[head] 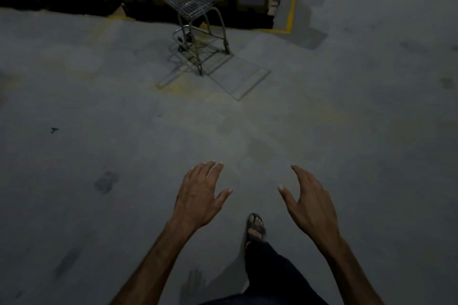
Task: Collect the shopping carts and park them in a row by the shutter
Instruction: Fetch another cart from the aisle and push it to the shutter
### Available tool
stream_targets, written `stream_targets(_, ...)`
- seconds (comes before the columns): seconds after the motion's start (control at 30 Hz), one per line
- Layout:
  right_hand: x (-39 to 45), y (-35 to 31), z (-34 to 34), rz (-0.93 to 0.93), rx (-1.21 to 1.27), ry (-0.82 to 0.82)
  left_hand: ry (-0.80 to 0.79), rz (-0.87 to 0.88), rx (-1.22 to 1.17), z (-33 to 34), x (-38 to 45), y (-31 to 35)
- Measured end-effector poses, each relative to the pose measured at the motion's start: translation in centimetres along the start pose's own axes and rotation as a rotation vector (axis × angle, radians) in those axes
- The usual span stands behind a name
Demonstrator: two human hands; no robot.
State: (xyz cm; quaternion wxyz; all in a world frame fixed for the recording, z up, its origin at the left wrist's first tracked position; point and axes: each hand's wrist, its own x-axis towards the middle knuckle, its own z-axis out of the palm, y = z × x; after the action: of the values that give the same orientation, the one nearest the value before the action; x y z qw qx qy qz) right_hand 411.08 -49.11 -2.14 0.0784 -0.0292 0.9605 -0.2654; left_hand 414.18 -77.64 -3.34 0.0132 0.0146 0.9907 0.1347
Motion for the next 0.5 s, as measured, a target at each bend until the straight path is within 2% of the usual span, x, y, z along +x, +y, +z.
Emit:
stream_targets(0.23, 17.2, -0.4, -2.5, -0.053, -0.033, -0.085, 0.027, -0.096, -0.007, -1.7, 14.7, -2.0)
stream_targets(0.5, 36.2, -4.6, -4.6, -0.134, -0.096, -0.126, 0.077, -0.225, -0.096, -2.8, 29.4, -5.8)
